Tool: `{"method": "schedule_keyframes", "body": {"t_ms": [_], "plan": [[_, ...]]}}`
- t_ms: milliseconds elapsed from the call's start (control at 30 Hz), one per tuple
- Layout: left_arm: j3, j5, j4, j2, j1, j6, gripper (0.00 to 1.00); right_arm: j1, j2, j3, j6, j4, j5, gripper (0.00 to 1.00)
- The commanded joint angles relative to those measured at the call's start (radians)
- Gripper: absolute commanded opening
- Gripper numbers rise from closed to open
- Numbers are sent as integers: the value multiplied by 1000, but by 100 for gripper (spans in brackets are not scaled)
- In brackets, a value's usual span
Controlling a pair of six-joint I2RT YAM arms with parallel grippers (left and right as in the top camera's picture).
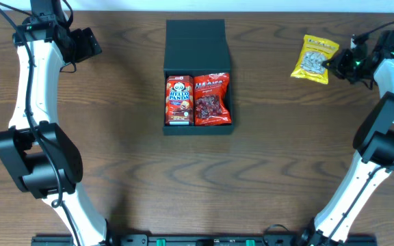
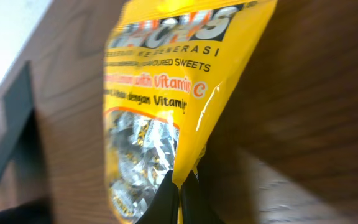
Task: Pack container
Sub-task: 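Grasp the yellow Hacks bag with the right gripper and lift, then lower the yellow Hacks bag into the black box and release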
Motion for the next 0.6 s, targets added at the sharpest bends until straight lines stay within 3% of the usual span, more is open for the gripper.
{"method": "schedule_keyframes", "body": {"t_ms": [0,200,567], "plan": [[0,-7,0,14,1,-1,95,15,17,19,6,2,-163,2],[0,-7,0,14,1,-1,95,70,-16,92,6,-18,-366,2],[0,-7,-2,14,1,-1,95,286,-202,121,-39,-162,-367,1]]}}
